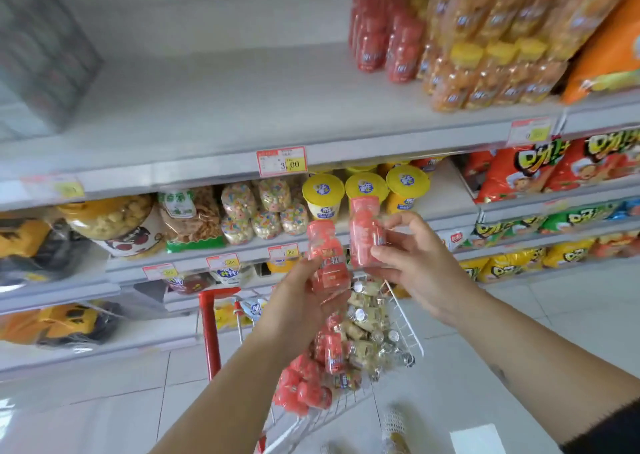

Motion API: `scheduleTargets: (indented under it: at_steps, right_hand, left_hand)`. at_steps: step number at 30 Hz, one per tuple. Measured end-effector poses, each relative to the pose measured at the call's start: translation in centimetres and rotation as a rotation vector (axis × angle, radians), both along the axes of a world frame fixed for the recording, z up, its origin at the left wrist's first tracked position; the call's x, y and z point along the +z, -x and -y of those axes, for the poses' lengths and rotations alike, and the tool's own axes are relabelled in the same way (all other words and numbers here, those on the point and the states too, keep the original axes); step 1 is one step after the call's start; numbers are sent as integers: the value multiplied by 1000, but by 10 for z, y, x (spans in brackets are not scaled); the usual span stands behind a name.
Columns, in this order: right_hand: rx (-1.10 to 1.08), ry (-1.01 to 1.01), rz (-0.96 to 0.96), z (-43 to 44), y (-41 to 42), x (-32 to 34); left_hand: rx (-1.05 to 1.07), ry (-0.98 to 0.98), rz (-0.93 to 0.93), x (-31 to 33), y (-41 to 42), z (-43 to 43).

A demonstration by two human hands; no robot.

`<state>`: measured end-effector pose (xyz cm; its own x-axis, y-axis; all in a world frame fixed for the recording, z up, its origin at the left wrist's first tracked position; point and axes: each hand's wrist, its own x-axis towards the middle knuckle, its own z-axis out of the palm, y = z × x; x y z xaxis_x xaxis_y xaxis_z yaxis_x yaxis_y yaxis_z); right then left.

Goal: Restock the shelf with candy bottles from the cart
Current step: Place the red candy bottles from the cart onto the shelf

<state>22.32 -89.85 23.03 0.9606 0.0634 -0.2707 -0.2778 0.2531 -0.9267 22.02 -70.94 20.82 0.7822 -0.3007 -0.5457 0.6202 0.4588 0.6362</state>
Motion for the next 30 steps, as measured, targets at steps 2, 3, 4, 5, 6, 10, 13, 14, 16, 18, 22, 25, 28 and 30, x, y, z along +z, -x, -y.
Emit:
scheduleTargets:
  at_steps: [2,3,4,5,6,10,13,14,16,18,22,25,28,30]
  right_hand:
    - [-24,-95,1,-6,3,19]
    - [-38,-120,4,-7,5,27]
    - [-52,-132,14,-8,4,35]
    - [-60,-129,27,-8,3,43]
    - [-54,-109,40,-6,1,48]
    - [-7,28,59,8,-16,68]
    - [-14,224,142,21,-40,80]
    - [-37,305,174,26,-51,82]
    - [-94,417,235,35,-76,88]
    - [-134,514,296,42,-107,90]
    - [-250,668,381,49,-171,76]
    - [-332,828,435,50,-199,59]
    - [-327,876,438,48,-209,53]
    - [-337,916,434,48,-213,51]
  left_hand:
    - [-13,15,49,23,-1,1]
    - [-16,20,71,33,-3,0]
    - [-27,23,94,41,-4,0]
    - [-38,20,116,50,-6,0]
    - [-50,9,145,55,-8,1]
    - [-95,-83,333,71,-28,12]
    - [-117,-196,464,84,-55,28]
    - [-114,-253,508,88,-66,34]
    - [-75,-381,609,95,-92,47]
    - [6,-542,703,100,-119,60]
    - [124,-896,804,109,-170,79]
    - [75,-1016,783,105,-206,86]
    - [-1,-1132,733,96,-233,90]
    - [-31,-1167,707,89,-244,91]
